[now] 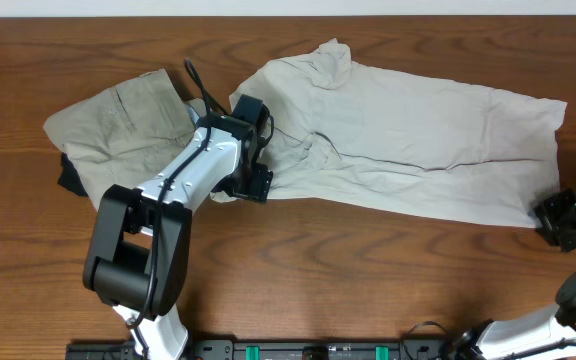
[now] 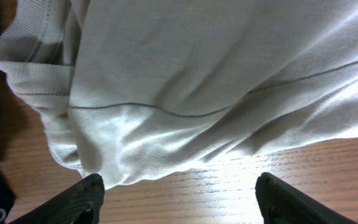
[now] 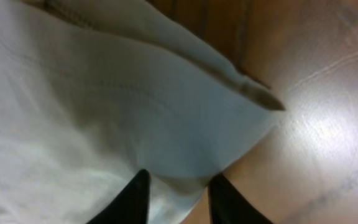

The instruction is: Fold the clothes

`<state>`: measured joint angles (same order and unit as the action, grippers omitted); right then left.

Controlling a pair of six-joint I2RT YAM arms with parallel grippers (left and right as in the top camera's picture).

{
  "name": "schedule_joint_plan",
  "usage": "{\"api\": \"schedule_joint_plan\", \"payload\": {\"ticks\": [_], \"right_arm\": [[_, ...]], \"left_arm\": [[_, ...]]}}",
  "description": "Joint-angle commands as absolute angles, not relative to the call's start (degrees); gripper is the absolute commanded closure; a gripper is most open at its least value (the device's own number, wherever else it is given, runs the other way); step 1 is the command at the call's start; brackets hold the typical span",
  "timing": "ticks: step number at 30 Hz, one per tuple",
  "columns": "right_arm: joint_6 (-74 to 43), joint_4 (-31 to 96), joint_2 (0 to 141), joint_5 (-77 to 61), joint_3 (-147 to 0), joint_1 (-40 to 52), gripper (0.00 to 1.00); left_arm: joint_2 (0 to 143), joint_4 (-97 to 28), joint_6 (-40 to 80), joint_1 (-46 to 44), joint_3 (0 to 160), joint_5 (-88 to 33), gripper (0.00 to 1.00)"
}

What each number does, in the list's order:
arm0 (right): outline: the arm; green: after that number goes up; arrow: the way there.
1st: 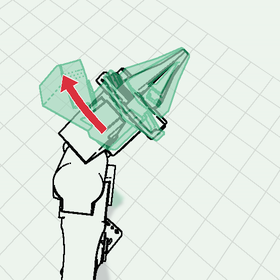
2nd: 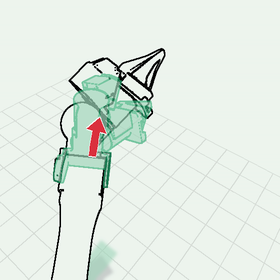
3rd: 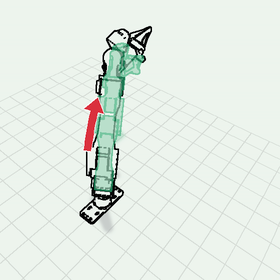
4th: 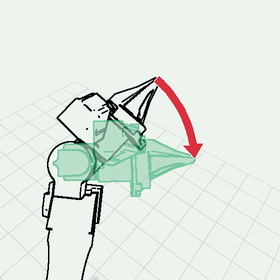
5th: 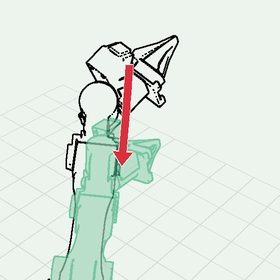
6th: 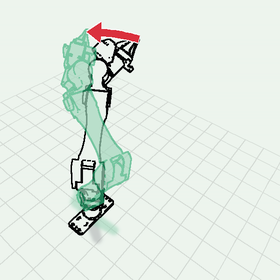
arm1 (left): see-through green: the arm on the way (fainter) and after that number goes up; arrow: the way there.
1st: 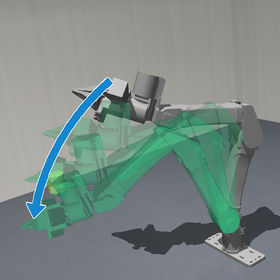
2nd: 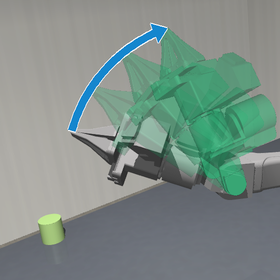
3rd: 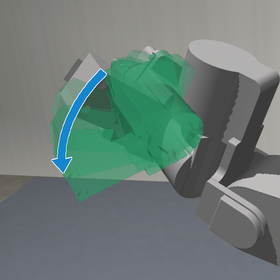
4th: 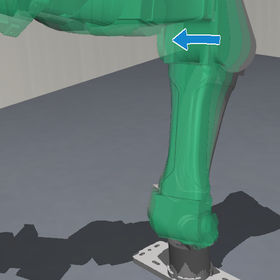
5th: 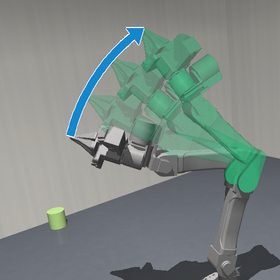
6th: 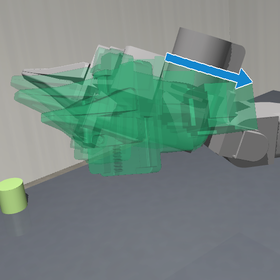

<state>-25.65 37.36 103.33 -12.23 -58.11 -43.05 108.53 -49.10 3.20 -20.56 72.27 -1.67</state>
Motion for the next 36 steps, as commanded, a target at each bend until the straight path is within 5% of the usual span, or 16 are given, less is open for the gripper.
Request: {"api": "schedule_joint_plan", "payload": {"ticks": [1,3,10,15,21,22,36], "right_arm": [[-26.79,36.86,103.61,-12.05,-58.48,-43.29,0.89],[-26.79,37.12,103.44,-12.27,-58.57,-43.92,0.99],[-26.7,39.64,101.54,-11.92,-58.57,-44.62,0.99],[-26.55,39.68,100.68,-10.72,-58.83,-44.62,0.99],[-26.57,39.88,99.09,-8.36,-58.89,-45.15,0.99],[-26.59,40.07,98.7,-7.11,-58.89,-45.52,0.99],[-26.57,43.33,95.37,-1.48,-58.92,-48.9,0.99]], "left_arm": [[107.96,-49.19,3.73,-20.47,72.44,-3.29,0.18],[108.01,-48.8,3.73,-20.47,72.2,-3.44,0.18],[108.71,-43.4,3.7,-20.47,68.64,-3.42,0.2],[110.26,-38.06,3.49,-20.47,63.79,-3.4,0.32],[111.24,-37.95,2.83,-20.43,60.75,-3.4,0.91],[111.22,-39.51,2.85,-20.43,60.75,-3.42,0.94],[109.03,-63.88,5.23,-20.43,60.88,-10.33,0.92]]}}
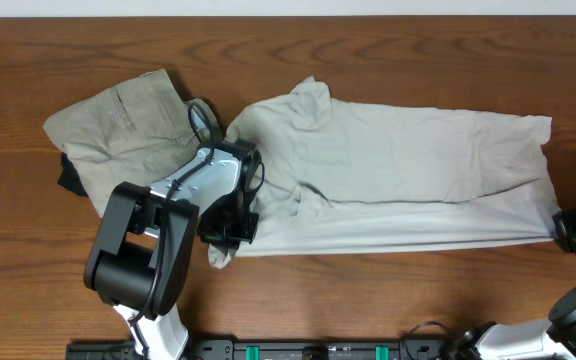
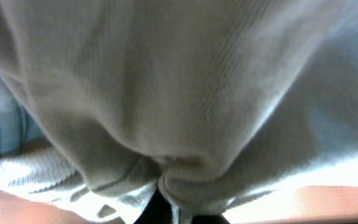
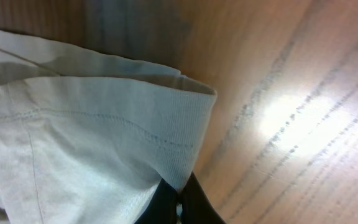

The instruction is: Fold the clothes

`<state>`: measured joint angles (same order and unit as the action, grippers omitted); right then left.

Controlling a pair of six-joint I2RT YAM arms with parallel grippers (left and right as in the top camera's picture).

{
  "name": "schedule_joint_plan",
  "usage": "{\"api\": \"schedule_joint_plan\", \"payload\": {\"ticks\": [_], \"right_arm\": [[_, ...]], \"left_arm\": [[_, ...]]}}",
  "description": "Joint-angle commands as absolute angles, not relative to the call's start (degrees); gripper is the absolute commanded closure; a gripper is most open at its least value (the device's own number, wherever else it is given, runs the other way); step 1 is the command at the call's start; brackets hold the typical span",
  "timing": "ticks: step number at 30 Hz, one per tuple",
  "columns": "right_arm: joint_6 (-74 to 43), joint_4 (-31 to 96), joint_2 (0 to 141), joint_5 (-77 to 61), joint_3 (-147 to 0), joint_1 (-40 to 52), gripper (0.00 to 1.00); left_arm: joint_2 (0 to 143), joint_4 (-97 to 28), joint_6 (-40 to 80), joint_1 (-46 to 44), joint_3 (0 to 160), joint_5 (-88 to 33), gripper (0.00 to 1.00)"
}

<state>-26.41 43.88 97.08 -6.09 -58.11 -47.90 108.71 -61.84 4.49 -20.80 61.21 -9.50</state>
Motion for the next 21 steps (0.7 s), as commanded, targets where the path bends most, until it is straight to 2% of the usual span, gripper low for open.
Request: {"api": "schedule_joint_plan", "payload": {"ticks": [1,2,3,4,6,7,9,12,14,21], "right_arm": [[-26.59,43.51,95.33,-1.5,-58.92,-48.9,0.98],[-26.59,43.66,95.15,-1.5,-58.92,-48.9,0.89],[-26.59,43.75,94.98,-1.52,-58.94,-48.9,0.81],[-26.57,43.75,94.56,-1.98,-59.0,-48.9,0.71],[-26.59,44.07,93.58,-2.44,-59.53,-48.9,0.64],[-26.59,44.42,92.84,-2.63,-60.05,-48.9,0.61],[-26.59,45.36,91.22,-3.4,-61.63,-48.9,0.56],[-26.48,46.41,88.36,-7.66,-64.51,-48.77,0.52],[-25.17,46.57,86.41,-13.23,-66.37,-48.18,0.52],[-19.59,49.3,84.12,-21.19,-68.55,-40.99,0.5]], "left_arm": [[108.81,-64.71,5.23,-20.43,60.88,-10.33,0.85],[108.49,-65.8,5.23,-20.43,61.12,-10.33,0.83],[108.27,-66.63,5.23,-20.43,61.49,-10.33,0.75],[107.77,-67.99,5.21,-20.43,62.41,-10.33,0.72],[106.5,-70.41,5.19,-20.43,64.64,-10.57,0.63],[105.49,-71.92,5.19,-20.43,66.37,-11.03,0.55],[103.11,-74.63,5.1,-20.43,70.32,-11.25,0.46],[99.85,-76.49,4.97,-20.43,77.06,-11.31,0.27],[97.91,-74.41,5.02,-20.43,82.28,-11.75,0.04],[95.57,-50.26,3.05,-20.43,89.08,-12.05,0.02]]}}
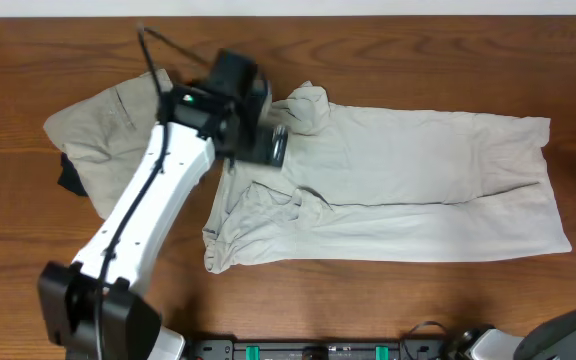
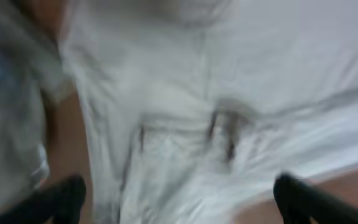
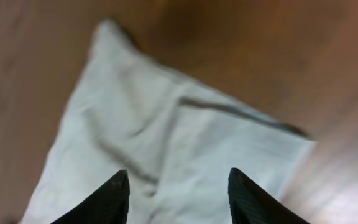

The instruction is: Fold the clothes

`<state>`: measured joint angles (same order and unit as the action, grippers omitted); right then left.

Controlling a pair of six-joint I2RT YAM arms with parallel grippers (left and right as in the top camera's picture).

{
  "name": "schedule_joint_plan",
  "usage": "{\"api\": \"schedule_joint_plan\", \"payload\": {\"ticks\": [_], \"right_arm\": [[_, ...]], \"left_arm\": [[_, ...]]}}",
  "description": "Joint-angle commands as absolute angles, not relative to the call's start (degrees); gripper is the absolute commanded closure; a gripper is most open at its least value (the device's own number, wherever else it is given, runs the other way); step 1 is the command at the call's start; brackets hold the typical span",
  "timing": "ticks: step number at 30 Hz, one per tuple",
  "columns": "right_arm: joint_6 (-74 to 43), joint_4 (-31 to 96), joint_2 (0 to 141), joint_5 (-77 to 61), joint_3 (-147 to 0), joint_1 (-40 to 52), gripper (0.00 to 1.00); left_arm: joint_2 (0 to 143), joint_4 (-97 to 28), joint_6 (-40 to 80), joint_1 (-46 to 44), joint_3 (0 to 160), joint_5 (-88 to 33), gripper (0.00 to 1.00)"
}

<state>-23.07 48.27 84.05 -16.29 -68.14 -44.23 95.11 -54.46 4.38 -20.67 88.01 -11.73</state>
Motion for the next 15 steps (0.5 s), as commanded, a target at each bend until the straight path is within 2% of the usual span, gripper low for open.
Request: {"api": "schedule_joint_plan", "payload": {"ticks": [1,7,15], "right_arm": [[-18.76,49.78,84.27,-21.21,-68.53,-39.38,0.5],[-16.86,50.59,84.38,-18.9,-68.53,-31.44,0.5],[-16.86,52.36,84.38,-16.6,-68.51,-29.23,0.51]], "left_arm": [[96.38,-46.35,3.05,-20.43,89.08,-12.69,0.02],[106.32,-36.21,3.03,-20.43,89.62,-15.97,0.02],[123.28,-29.45,0.84,-20.49,99.37,-17.37,0.02]]}}
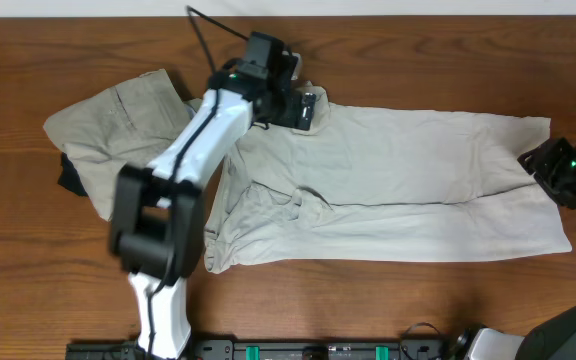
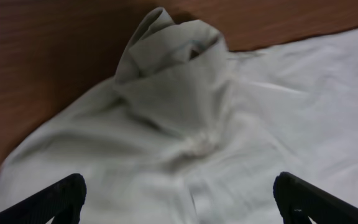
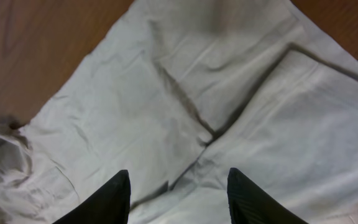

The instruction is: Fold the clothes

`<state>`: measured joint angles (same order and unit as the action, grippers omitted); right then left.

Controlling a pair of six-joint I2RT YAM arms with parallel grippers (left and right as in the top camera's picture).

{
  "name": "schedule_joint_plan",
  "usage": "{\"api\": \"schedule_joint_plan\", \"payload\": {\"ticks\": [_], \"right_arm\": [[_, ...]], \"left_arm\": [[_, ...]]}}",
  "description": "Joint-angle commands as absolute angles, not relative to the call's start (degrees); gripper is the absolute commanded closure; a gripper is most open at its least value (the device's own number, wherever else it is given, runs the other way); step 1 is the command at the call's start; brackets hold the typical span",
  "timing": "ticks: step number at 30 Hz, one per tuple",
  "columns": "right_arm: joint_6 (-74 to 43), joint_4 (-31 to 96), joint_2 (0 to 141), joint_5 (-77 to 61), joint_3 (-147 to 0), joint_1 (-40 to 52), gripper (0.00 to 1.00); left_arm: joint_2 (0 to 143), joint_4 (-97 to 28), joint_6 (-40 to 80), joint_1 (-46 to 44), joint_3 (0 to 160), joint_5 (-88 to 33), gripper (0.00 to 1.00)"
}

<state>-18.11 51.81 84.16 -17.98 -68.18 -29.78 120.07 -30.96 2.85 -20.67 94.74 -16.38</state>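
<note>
A long pale beige garment (image 1: 408, 185) lies spread across the table, its left end rumpled. A bunched fold (image 2: 169, 53) sticks up at its far left corner. My left gripper (image 1: 305, 108) hovers over that fold, wide open with nothing between its fingers (image 2: 55, 199). My right gripper (image 1: 551, 166) hangs open above the garment's right end, where a dark seam (image 3: 194, 118) runs between two panels. Its fingers (image 3: 114, 199) hold nothing.
A folded khaki garment (image 1: 118, 125) lies at the left, with a dark item (image 1: 70, 178) showing under its near edge. Bare wooden tabletop (image 1: 388, 300) runs along the front and the back.
My left gripper has gone from over the garment's left part to the bunched fold at its far edge. My right gripper, then off the overhead view's right edge, now hangs over the garment's right end.
First my left gripper was open at the garment's near left edge and my right closing on its right near corner. Then both were shut on the near edge and the garment lay straighter. After that both were open and lifted away, and now hover over its two ends.
</note>
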Motion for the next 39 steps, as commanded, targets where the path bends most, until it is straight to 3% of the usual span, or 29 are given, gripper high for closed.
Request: {"api": "schedule_joint_plan", "payload": {"ticks": [1,7,11,16,19,22,25,26,39], "right_arm": [[-16.86,52.82,84.38,-16.27,-68.47,-29.23,0.51],[-16.84,56.4,84.38,-12.67,-68.45,-29.23,0.52],[-16.62,57.52,84.38,-11.77,-68.18,-29.23,0.53],[-16.64,57.95,84.38,-11.79,-67.85,-29.21,0.55],[-16.62,58.37,84.38,-11.77,-67.75,-29.21,0.55],[-16.62,58.89,84.38,-11.77,-67.75,-29.21,0.56],[-16.62,59.2,84.38,-11.79,-67.75,-29.21,0.56],[-16.62,59.24,84.38,-11.77,-67.75,-29.21,0.57],[-16.62,59.42,84.38,-11.79,-67.75,-29.21,0.57]], "left_arm": [[124.73,-28.36,0.54,-20.49,100.27,-17.34,0.02],[130.08,-18.15,0.43,-20.6,101.41,-17.32,0.02],[132.29,-15.05,0.43,-20.58,101.41,-14.22,0.11],[134.65,-14.44,-0.71,-20.58,101.41,-13.32,0.16],[134.93,-14.39,-1.96,-20.53,101.38,-13.21,0.26],[134.93,-14.02,-2.79,-20.53,101.41,-13.23,0.44],[134.91,-14.68,-2.81,-20.53,101.41,-13.23,0.86],[134.67,-15.31,-2.81,-20.53,101.45,-13.23,0.94],[122.76,-34.11,-4.08,-21.69,104.6,-12.8,0.94]]}}
